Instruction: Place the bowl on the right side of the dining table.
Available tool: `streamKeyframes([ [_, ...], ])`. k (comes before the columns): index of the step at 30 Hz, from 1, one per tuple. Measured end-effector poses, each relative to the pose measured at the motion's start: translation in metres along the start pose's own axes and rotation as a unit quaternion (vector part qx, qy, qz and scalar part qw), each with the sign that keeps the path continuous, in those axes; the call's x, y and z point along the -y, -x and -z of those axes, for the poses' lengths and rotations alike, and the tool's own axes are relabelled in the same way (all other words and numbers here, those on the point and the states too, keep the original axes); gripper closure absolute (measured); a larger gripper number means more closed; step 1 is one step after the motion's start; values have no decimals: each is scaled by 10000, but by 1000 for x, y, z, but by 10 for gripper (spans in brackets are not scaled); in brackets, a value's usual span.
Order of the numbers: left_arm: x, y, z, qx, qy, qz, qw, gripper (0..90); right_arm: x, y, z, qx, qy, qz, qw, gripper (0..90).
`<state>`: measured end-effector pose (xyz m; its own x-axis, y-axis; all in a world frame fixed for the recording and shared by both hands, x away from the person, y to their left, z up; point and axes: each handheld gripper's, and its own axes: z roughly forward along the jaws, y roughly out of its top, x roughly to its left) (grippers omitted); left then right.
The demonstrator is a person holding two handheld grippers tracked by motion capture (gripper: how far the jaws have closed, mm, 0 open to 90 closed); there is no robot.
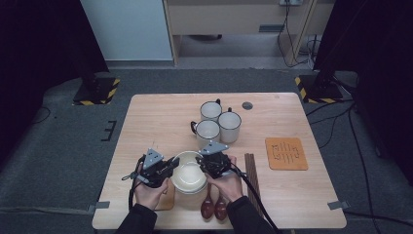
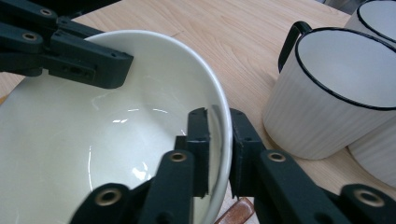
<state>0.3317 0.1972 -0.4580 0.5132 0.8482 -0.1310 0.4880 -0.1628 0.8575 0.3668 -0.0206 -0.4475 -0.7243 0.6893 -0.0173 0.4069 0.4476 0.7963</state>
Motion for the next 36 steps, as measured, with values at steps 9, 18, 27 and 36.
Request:
streamKeyframes([
  [9, -2, 2, 4, -4, 75, -66, 10000, 822, -3, 2, 1, -118, -23, -120, 9999, 828],
  [18, -6, 4, 11, 26, 318, -230, 9992, 817, -11, -2, 11, -5, -18, 21, 10000, 831],
  [27, -11, 3, 19, 35, 533, -241, 9983, 791, -17, -3, 14, -43, 82, -77, 9999, 830],
  [36, -21, -9, 39, -39, 1002, -13, 9950, 649, -18, -2, 13, -2, 78, -174, 9998, 828],
])
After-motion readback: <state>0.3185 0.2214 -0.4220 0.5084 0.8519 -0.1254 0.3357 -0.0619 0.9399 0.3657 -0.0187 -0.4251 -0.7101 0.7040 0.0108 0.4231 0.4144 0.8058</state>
